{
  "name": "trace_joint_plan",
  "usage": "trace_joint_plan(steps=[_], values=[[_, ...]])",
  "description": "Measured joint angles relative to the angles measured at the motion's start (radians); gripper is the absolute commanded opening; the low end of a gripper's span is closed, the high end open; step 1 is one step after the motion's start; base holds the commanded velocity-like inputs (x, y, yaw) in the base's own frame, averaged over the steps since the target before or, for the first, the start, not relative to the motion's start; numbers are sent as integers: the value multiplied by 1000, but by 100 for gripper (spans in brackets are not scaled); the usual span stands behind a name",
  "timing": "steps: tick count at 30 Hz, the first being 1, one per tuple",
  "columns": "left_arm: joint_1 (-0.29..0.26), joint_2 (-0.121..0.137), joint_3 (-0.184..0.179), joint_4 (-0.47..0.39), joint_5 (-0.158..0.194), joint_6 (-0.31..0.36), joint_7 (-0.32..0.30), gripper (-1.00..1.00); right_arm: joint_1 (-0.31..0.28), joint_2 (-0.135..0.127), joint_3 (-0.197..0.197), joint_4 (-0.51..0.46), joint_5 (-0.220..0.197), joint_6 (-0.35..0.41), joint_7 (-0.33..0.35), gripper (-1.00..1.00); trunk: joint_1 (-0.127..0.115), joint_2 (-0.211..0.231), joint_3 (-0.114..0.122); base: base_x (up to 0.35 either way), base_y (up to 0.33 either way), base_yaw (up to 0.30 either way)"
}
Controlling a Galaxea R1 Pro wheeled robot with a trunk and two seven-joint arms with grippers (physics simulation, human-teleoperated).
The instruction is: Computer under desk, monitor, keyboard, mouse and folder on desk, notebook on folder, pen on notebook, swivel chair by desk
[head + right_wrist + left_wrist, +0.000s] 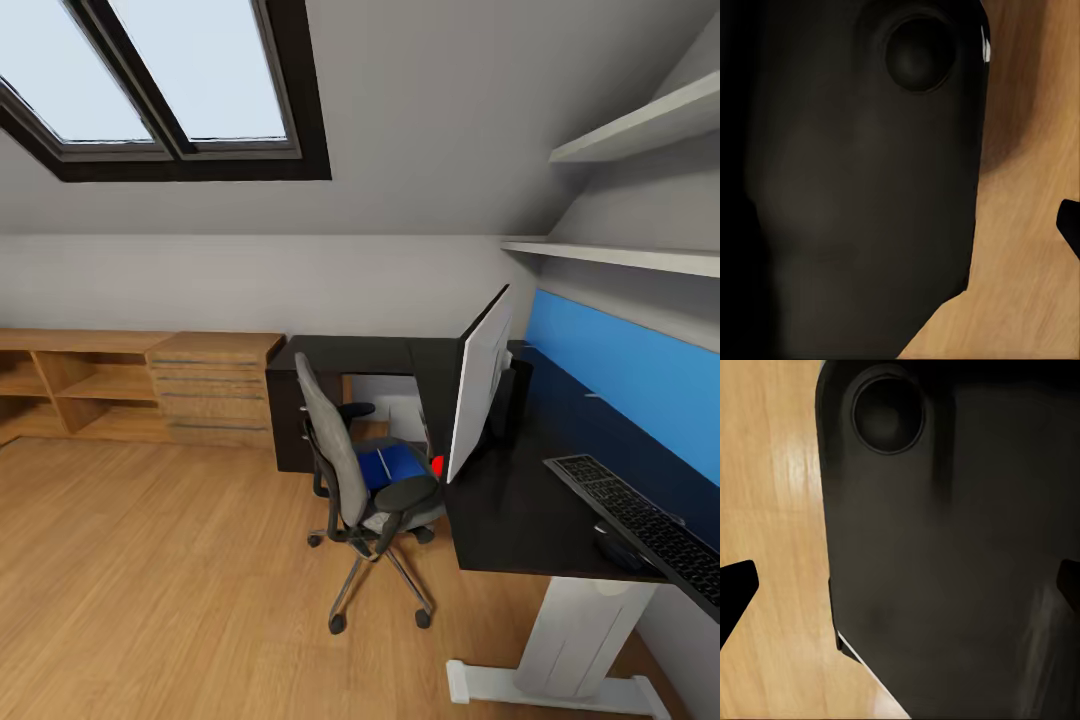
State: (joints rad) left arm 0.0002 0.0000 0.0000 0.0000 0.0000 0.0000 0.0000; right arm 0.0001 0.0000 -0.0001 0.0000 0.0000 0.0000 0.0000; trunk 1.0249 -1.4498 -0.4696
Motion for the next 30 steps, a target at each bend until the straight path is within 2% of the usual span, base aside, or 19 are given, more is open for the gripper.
trace_joint_plan(steps=[7,12,15,24,29,30], values=[[1,-34,-2,-22,-4,1,-2,100,-9,28,0,-20,-1,2,-2,100,0,0,0,0,0,0],[1,-61,-1,-47,-4,-3,2,100,-10,25,1,-49,-3,-24,-2,100,-11,21,10,0,0,0],[1,-57,0,-64,-5,0,3,100,-10,27,1,-66,-2,-40,-1,100,-23,42,19,0,0,0],[1,-6,4,-115,1,-1,7,100,-10,29,2,-64,-3,-90,-2,100,-50,91,41,0,0,0],[1,-4,3,-134,1,-6,6,100,-10,31,1,-92,-5,-118,-3,100,-69,126,57,0,0,0],[1,-2,3,-151,1,-11,5,100,-12,31,1,-166,-5,-212,-3,100,-73,133,60,0,0,0]])
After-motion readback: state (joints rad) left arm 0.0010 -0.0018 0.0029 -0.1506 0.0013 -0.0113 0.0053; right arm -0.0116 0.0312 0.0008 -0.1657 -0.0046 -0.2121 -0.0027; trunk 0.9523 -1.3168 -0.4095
